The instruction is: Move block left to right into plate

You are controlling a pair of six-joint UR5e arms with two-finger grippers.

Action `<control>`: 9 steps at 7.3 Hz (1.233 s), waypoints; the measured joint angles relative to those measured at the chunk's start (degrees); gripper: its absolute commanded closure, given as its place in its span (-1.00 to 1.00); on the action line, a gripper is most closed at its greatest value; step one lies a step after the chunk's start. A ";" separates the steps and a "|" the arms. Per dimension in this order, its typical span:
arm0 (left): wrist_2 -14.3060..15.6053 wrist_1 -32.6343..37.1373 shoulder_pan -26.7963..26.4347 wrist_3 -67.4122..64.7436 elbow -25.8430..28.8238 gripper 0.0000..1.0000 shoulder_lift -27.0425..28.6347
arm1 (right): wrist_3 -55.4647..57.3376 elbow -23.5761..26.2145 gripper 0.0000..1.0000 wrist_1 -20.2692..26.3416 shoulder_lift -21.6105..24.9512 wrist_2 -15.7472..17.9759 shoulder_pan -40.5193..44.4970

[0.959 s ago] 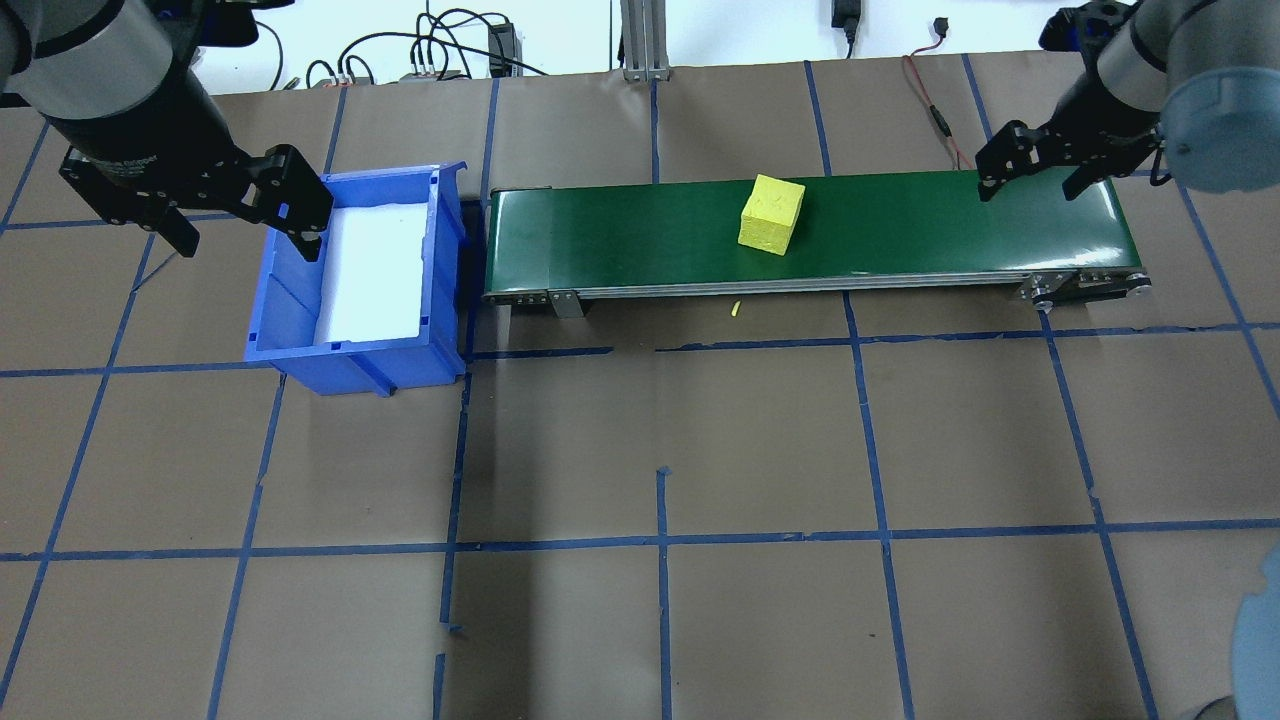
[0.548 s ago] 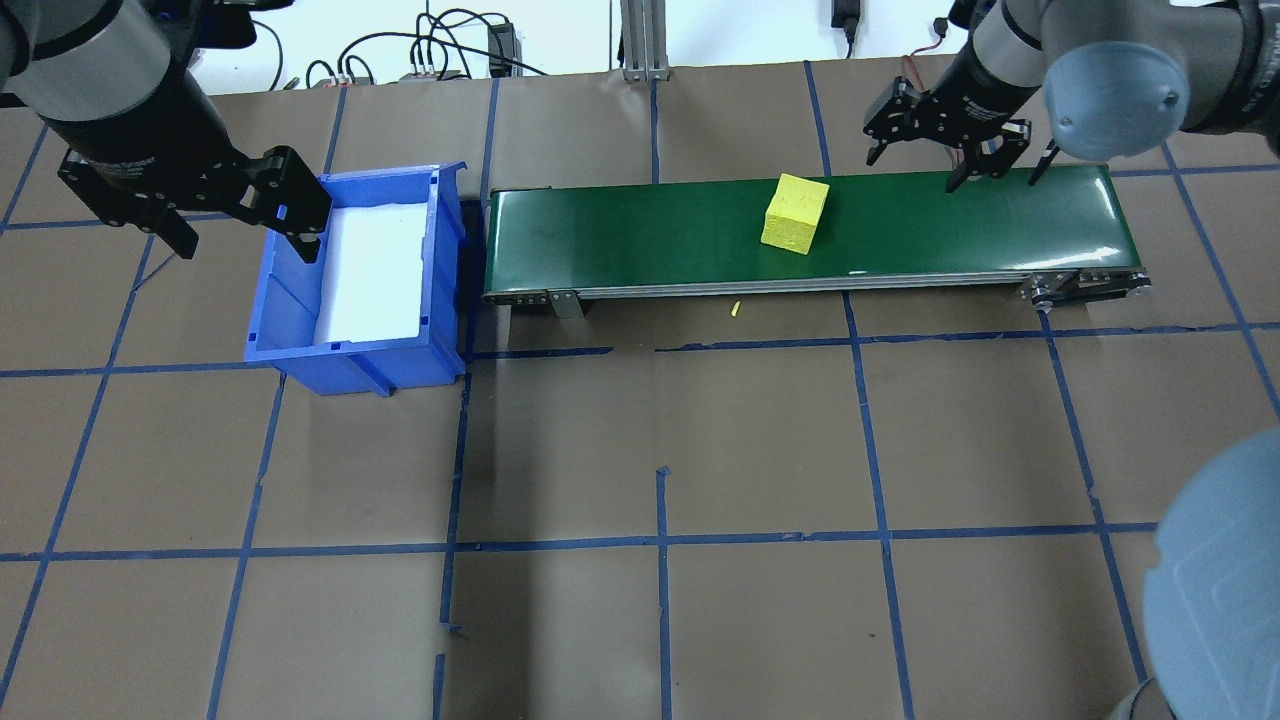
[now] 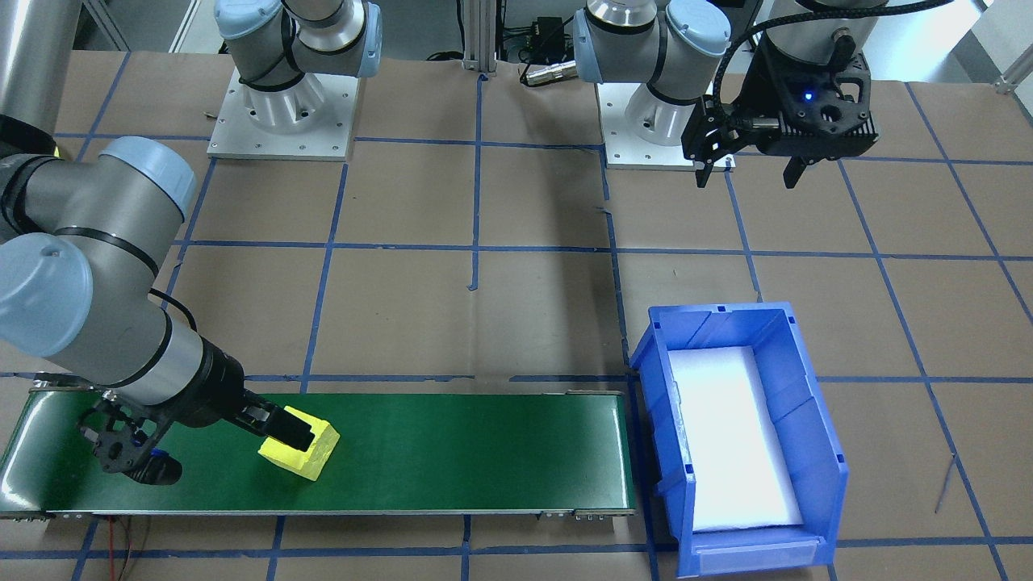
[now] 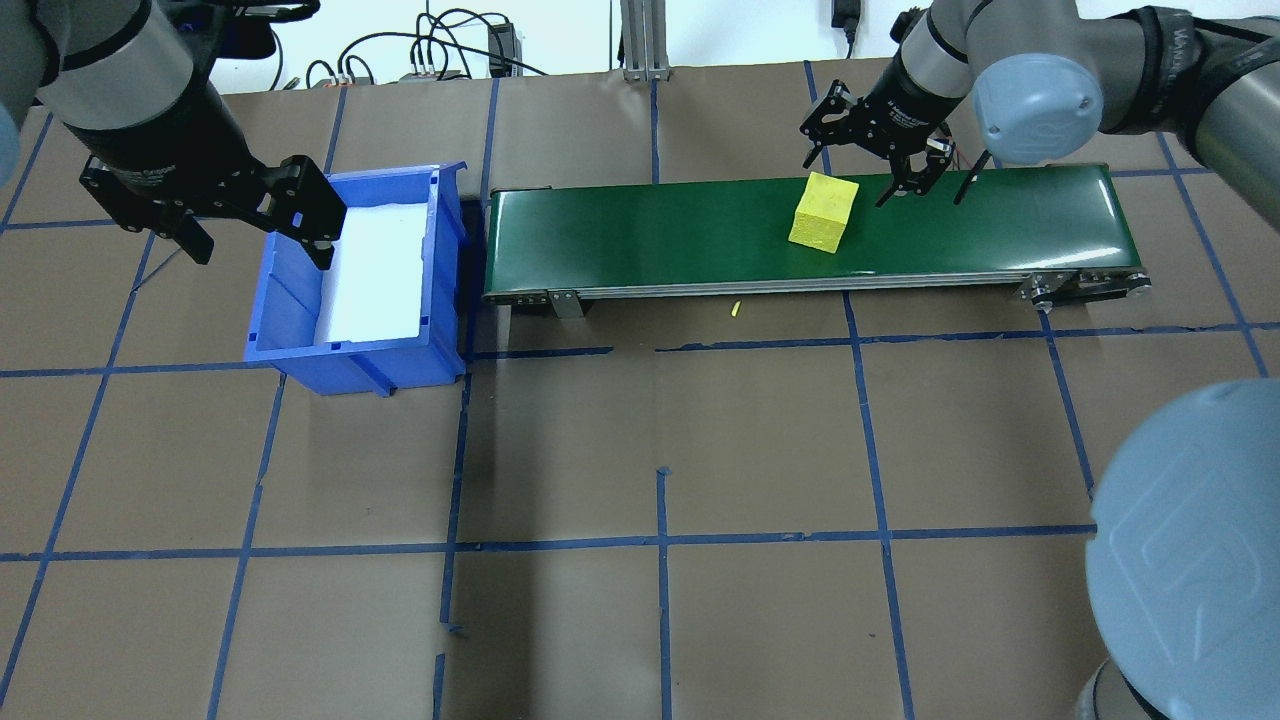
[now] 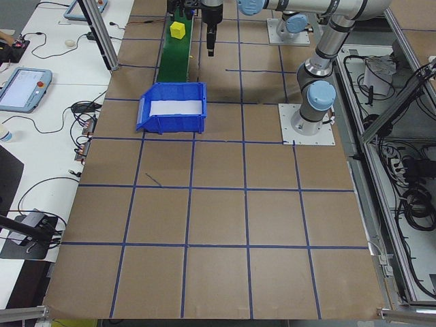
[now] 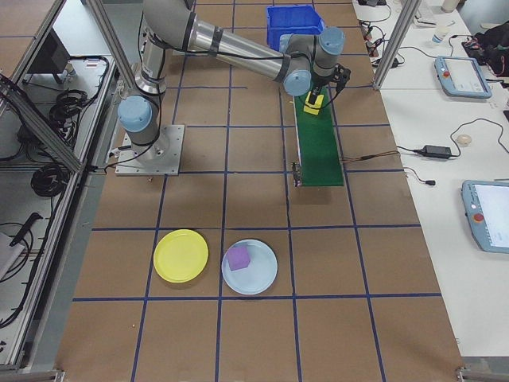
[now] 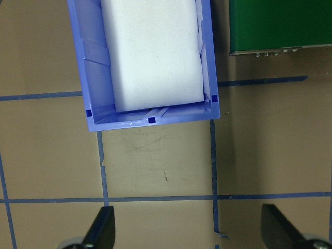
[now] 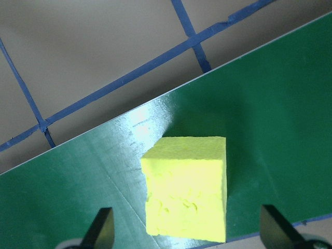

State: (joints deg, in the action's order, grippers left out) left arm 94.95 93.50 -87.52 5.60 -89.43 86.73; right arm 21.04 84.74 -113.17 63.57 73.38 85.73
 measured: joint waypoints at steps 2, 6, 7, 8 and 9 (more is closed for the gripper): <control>0.10 -0.01 0.02 0.05 0.27 -1.00 0.09 | -2.28 0.92 -0.96 -0.29 -1.17 0.25 0.24; 0.13 -0.15 0.04 0.18 0.14 -1.00 -0.06 | -8.93 1.78 0.46 -1.75 -2.78 5.44 0.14; 0.20 -0.16 0.13 0.19 0.14 -1.00 -0.11 | -11.53 1.54 0.51 -1.76 -2.63 8.32 0.10; 0.22 -0.14 0.10 0.19 0.07 -1.00 -0.17 | -16.31 1.40 0.52 -1.60 -1.70 12.00 -0.22; 0.21 -0.12 0.04 0.18 0.02 -1.00 -0.21 | -24.43 2.28 0.50 -1.22 0.69 16.96 -1.52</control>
State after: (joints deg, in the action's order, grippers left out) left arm 95.16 93.38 -87.48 5.78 -89.41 86.52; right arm -3.39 87.02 -114.39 64.26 90.34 84.21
